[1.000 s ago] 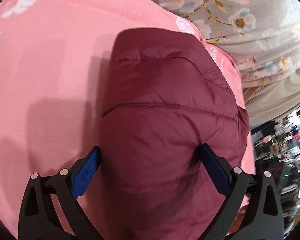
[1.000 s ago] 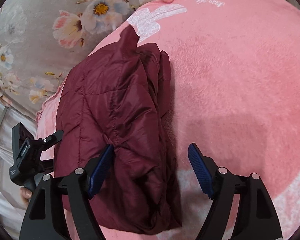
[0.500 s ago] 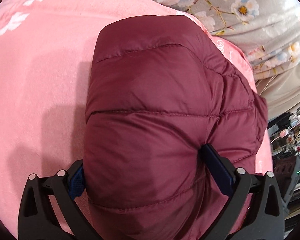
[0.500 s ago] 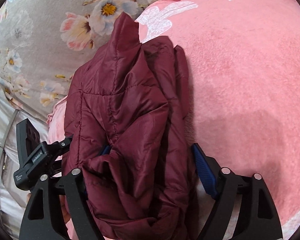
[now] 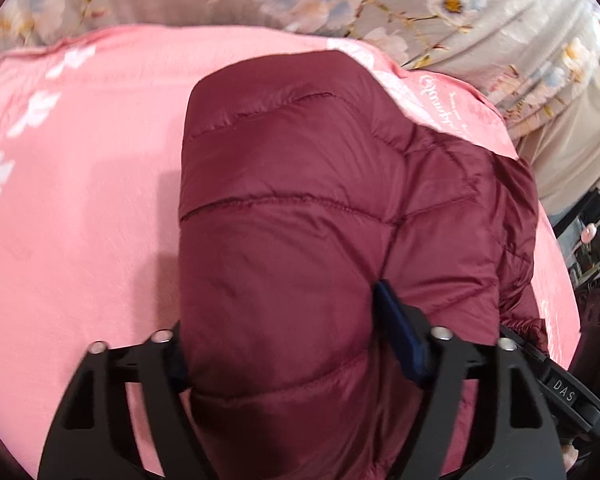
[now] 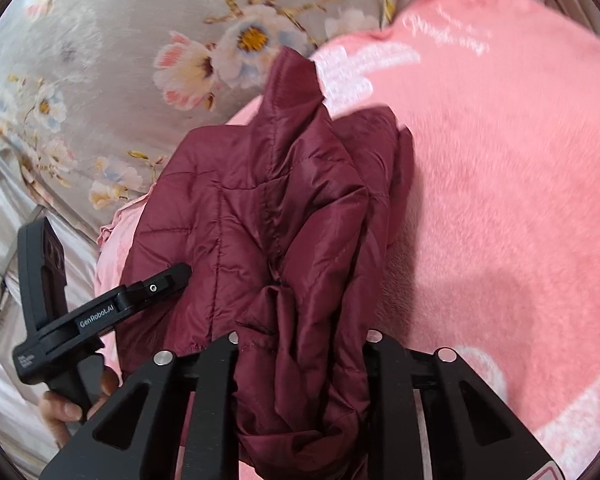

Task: Fold large clothes
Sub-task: 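Grasp the bundle edge with the left tool while the right tool grasps the folded side, then lift the jacket bundle off the blanket with both tools and fold it over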

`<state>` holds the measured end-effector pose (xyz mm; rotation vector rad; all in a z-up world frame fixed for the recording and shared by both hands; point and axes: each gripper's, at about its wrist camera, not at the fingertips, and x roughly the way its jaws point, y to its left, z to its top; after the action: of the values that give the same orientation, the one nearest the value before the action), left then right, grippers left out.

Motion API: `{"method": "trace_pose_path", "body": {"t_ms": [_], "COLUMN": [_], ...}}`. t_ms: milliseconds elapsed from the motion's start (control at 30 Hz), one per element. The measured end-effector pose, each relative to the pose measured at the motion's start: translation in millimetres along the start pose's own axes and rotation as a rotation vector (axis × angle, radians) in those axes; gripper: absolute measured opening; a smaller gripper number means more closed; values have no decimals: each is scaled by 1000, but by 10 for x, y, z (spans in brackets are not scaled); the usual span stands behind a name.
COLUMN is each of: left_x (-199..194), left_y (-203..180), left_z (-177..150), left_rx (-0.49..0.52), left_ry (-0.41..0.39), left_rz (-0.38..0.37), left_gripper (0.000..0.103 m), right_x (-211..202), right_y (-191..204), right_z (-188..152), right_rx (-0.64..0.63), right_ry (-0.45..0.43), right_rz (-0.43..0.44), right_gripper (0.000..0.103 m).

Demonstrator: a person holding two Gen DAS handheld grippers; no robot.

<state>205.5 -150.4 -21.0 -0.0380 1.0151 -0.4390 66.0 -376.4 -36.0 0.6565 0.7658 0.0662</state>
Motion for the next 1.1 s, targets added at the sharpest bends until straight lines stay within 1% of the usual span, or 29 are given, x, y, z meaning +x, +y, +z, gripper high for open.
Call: {"method": "trace_pose_path", "body": {"t_ms": [67, 167, 267, 400, 567, 767, 867, 1067, 1100], "left_x": [-111, -271, -516, -876, -1394, -2108, -2398, -3040, -3176], "left_y": [-51, -118, -242, -452, -662, -856, -908, -925, -904], "left_z": [-3, -36, -67, -99, -119, -183, -194, -236, -249], "left_rx": [11, 26, 57, 105, 168, 233, 253, 301, 311], "left_ry": [-11, -18, -54, -119, -224, -379, -442, -604, -641], "left_rz": [-19, -48, -79, -107, -132, -155, -173, -201, -203], "left_gripper": [55, 48, 45, 44, 43, 43, 43, 43, 43], "right_x": [-146, -385, -616, -1000, -1505, -2053, -2303, -2722, -2768], "right_y": [68, 126, 195, 371, 662, 995, 1176, 1643, 1720], "right_z": [-2, -16, -33, -50, -71, -116, -139, -158, -161], "right_rx": [-9, -23, -41, -69, -129, -202, -244, -357, -375], "right_ry": [-28, -69, -112, -189, -303, -431, -495, -603, -615], "right_rz": [3, 0, -5, -4, 13, 46, 59, 99, 104], "right_gripper": [20, 19, 19, 19, 19, 19, 19, 19, 19]}}
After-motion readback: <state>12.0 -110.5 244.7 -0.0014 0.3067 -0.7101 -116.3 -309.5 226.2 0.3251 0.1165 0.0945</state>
